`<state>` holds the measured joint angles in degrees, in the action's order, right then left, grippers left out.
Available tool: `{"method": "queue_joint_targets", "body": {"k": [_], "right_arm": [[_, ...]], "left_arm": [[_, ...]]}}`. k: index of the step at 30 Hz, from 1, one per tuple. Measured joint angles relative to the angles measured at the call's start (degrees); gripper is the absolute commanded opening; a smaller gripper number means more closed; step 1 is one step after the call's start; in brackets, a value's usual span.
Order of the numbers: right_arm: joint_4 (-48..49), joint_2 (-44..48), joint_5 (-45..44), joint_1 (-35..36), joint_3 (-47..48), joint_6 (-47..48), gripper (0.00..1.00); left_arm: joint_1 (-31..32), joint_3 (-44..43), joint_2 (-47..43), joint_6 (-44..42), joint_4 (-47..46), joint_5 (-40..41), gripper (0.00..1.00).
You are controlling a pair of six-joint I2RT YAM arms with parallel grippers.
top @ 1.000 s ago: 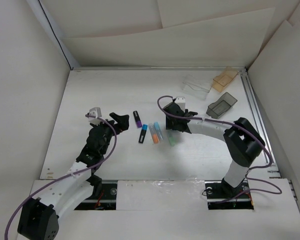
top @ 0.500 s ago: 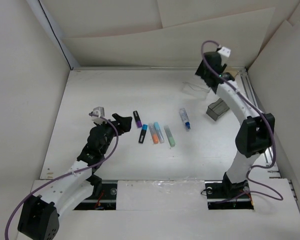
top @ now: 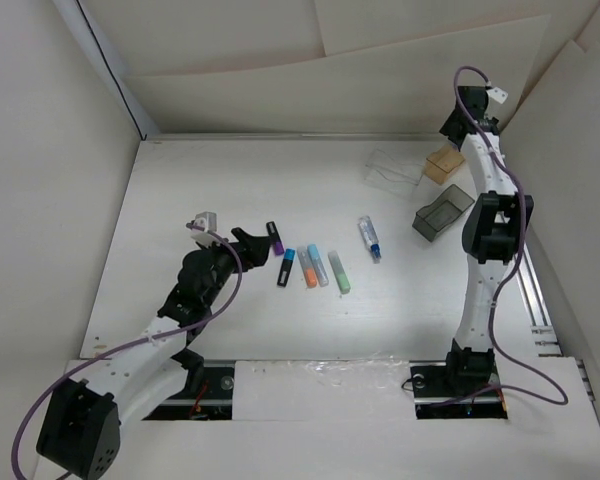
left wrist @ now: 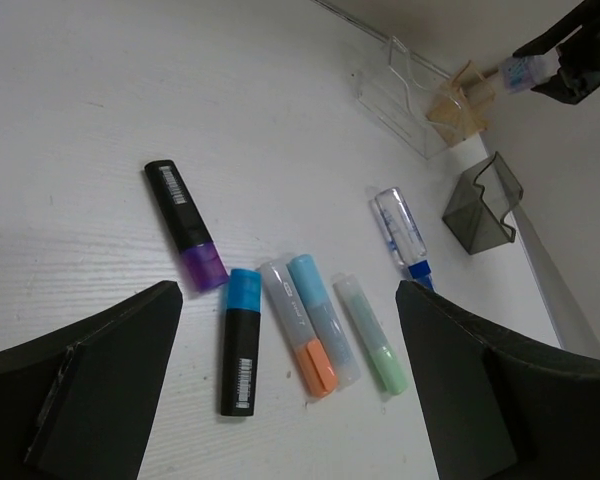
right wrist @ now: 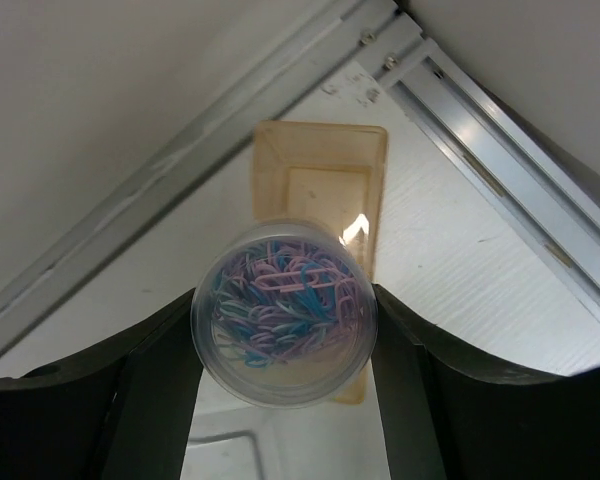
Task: Sort the stationery into containers
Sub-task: Place the stationery in the storage box.
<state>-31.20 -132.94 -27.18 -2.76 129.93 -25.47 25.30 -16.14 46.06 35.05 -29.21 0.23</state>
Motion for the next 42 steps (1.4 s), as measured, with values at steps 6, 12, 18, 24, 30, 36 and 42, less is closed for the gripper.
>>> {"method": "queue_joint_targets", "body": {"k": [6, 12, 18, 24, 30, 36, 42], "right_arm": [[-0.55, -3.89, 3.8, -3.96, 0.83, 1.16, 0.42], [-0.24, -4.5, 6.08, -4.22, 1.14, 2.14, 0.43], [0.92, -5.05, 7.3, -3.93, 2.29, 2.4, 0.47], [2.14, -8.37, 8.37, -3.96, 4.5, 2.67, 0.49], [2.08, -10.27, 8.87, -3.96, 4.48, 2.78, 0.85], [5.05, -7.06, 9.05, -3.93, 0.02, 2.97, 0.89], [5.97, 3.3, 8.72, -3.56, -7.39, 3.93, 0.66]], "left_arm": [[0.0, -0.09, 3.17, 0.0, -1.46, -1.77, 0.86], [0.0, -0.13, 4.5, 0.0, -2.12, -2.95, 0.86], [0.0, -0.39, 4.83, 0.0, -3.02, -3.3, 0.86], [0.0, -0.39, 5.11, 0.0, -4.2, -3.52, 0.86], [0.0, -0.39, 5.95, 0.0, -4.68, -4.04, 0.86], [0.0, -0.39, 6.34, 0.0, -4.9, -4.72, 0.86], [0.0, -0.39, 6.36, 0.0, -4.92, -5.42, 0.86]]}}
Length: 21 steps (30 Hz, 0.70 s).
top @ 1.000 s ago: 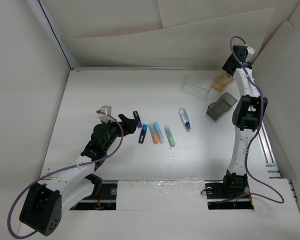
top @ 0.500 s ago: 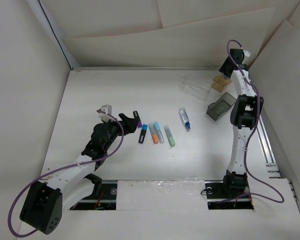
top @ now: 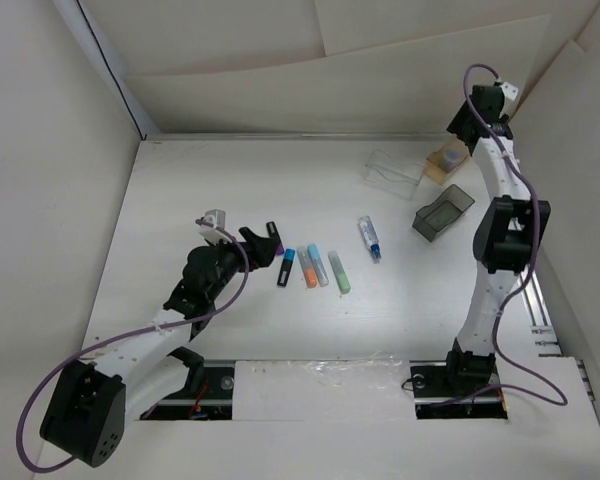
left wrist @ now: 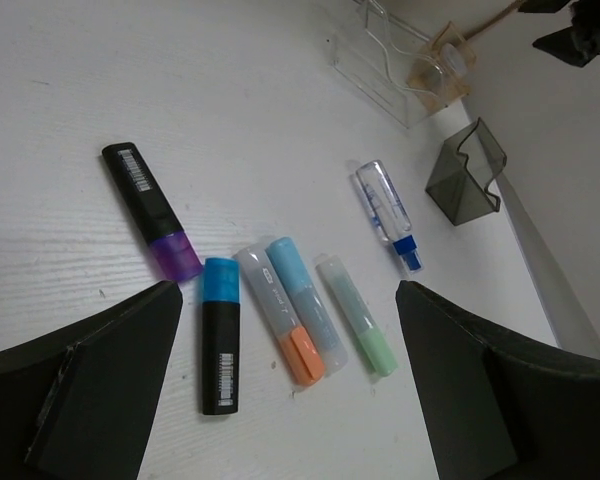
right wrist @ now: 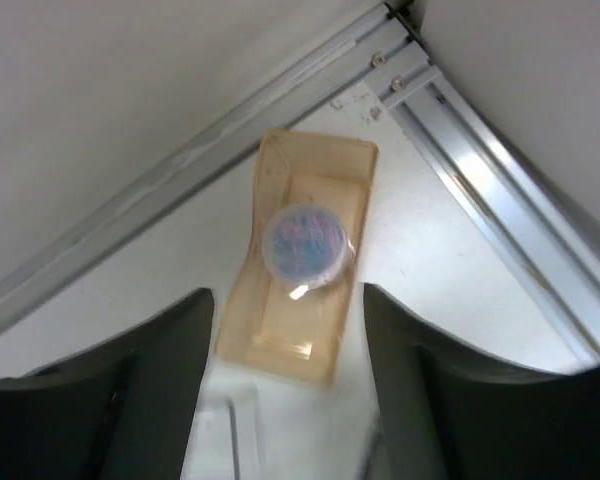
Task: Sort the stationery into containers
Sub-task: Place the stationery in the storage box, then pick up the stationery from the center of the board.
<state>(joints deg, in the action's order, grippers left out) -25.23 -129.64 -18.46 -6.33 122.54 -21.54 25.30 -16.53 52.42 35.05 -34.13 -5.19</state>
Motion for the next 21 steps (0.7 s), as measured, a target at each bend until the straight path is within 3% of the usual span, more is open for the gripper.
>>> {"method": "queue_joint_targets", "body": {"k": [1, 3, 4, 7, 11, 15, 19, 21], "right_arm": [[0.79, 3.23, -0.33, 0.35, -2.95, 0.39, 0.44], [2.08, 12.02, -0.92, 2.16, -11.23, 0.83, 0.24], [2.95, 16.06, -1.46, 3.56, -15.15, 1.16, 0.07], [5.16, 29.03, -0.39, 10.69, -28.5, 0.24, 0.02], [7.54, 39.39, 3.5, 21.24, -43.85, -0.72, 0.17], [4.5, 40.04, 4.11, 27.41, -52.33, -0.42, 0.6], [-0.09, 39.21, 4.57, 29.22, -55.95, 0.92, 0.79], [-0.11, 37.57, 5.33, 29.24, -55.74, 1.77, 0.81]], "left_arm": [[0.0, 0.0, 0.0, 0.0, -0.02, -0.11, 0.85], [0.0, 0.0, -0.07, 0.02, -0.02, -0.26, 0.83], [0.0, 0.0, -0.17, 0.02, -0.04, -0.33, 0.82], [0.0, 0.0, -0.61, 0.04, -0.15, -0.39, 0.8], [0.0, 0.0, -1.92, 0.02, -0.17, -0.42, 0.8], [0.0, 0.0, -3.08, 0.04, -0.31, -0.48, 0.8], [0.0, 0.0, -3.13, 0.02, -0.31, -0.66, 0.8], [0.0, 0.0, -3.13, 0.02, -0.33, -0.79, 0.8]]}}
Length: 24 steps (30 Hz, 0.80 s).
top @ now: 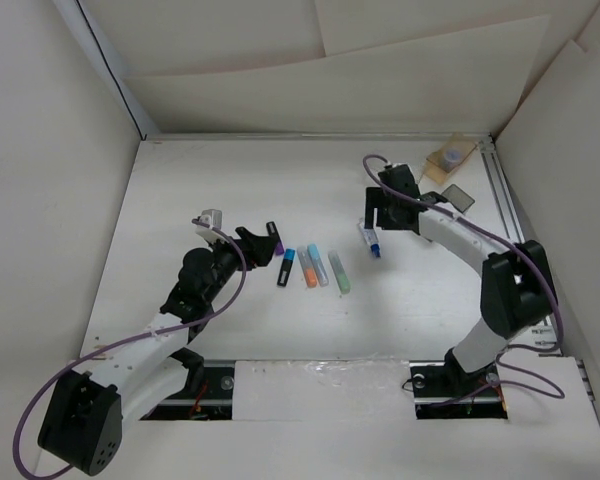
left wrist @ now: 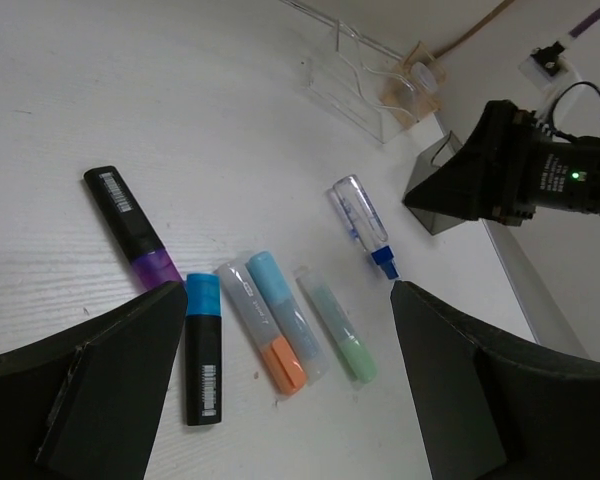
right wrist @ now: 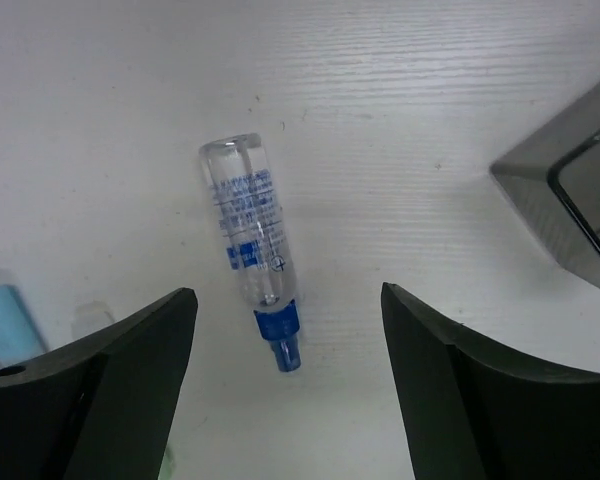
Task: Sort the stationery into containers
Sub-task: Pick up the stationery from the center of the board.
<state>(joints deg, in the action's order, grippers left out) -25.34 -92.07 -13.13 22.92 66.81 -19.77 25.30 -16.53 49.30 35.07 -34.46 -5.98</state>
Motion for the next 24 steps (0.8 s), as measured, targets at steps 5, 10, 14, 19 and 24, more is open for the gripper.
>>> {"method": "queue_joint_targets", "body": {"k": [5, 10, 14, 19, 24], "right_arm": [[-0.22, -9.66, 1.38, 0.85, 4.39, 1.88, 0.81], [-0.37, -16.72, 2.49, 1.64, 8.22, 3.13, 0.72], [-0.2, -19.5, 2.93, 1.36, 10.99, 3.45, 0.67], [-0.09, -20.81, 3.08, 0.76, 12.87, 3.61, 0.57], [0.28, -23.04, 3.13, 0.39, 14.67, 3.91, 0.34]], "left_arm": [[0.0, 0.0, 0.02, 0.0, 0.0, -0.24, 0.8], [0.0, 0.0, 0.02, 0.0, 0.0, -0.37, 0.8], [0.0, 0.0, 0.15, 0.0, 0.0, -0.48, 0.8], [0.0, 0.0, 0.87, 0.0, 0.0, -0.55, 0.8], [0.0, 0.0, 0.9, 0.0, 0.0, -0.68, 0.79]]}}
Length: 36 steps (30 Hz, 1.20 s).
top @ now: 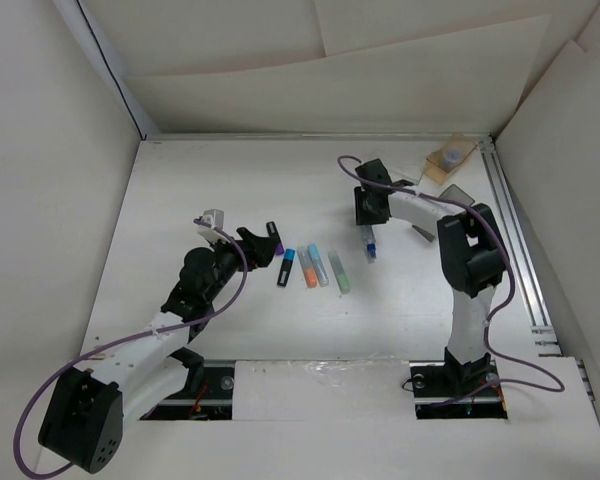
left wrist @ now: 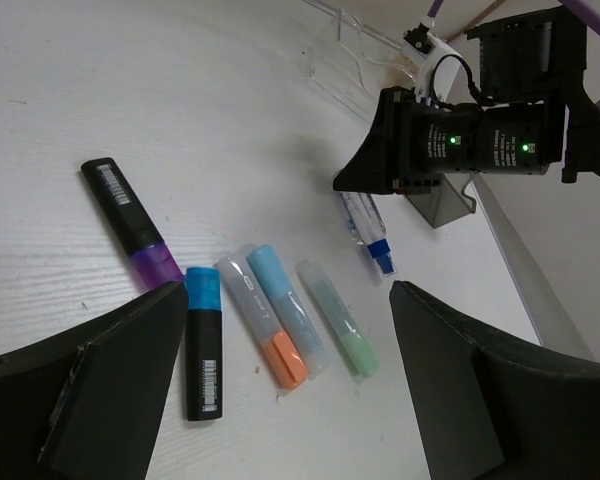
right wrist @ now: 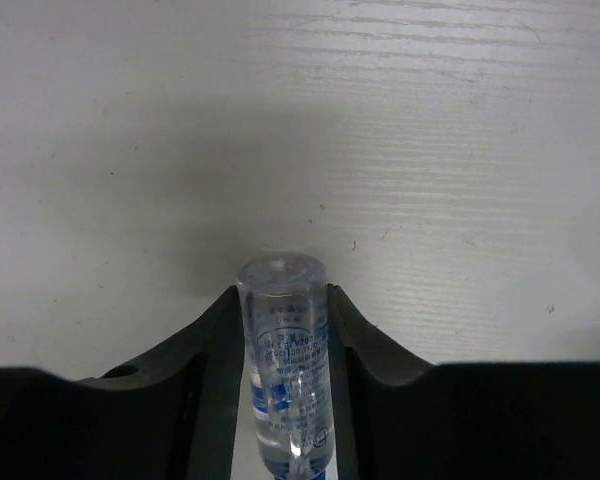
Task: Sort the stationery into containers
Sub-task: Pick up the stationery from the center of the board, then place the stationery in the storage box.
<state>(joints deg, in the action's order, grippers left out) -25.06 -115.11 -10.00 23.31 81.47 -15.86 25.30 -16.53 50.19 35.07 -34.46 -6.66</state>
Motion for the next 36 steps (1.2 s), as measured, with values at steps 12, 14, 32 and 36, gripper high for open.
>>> {"method": "queue_joint_targets", "body": {"k": [12, 14, 32, 36], "right_arm": [[-0.92, 3.08, 3.91, -6.43, 2.95, -0.57, 0.08], [-0.2, 4.68, 5.25, -10.32, 7.13, -1.22, 0.09], [20.41, -13.03, -9.44, -28.39, 33.22, -8.11, 0.08], [20.5, -17.4, -11.89, -28.39, 33.35, -7.82, 0.08]], "left_arm": [[0.0, 0.0, 1.62, 0.0, 0.0, -0.02, 0.78], [0.0, -0.02, 2.1, 0.0, -0.02, -0.02, 0.78], [0.0, -0.24, 5.14, 0.0, -3.19, -0.46, 0.77], [0.0, -0.24, 5.2, 0.0, -3.98, -0.46, 0.77]]}}
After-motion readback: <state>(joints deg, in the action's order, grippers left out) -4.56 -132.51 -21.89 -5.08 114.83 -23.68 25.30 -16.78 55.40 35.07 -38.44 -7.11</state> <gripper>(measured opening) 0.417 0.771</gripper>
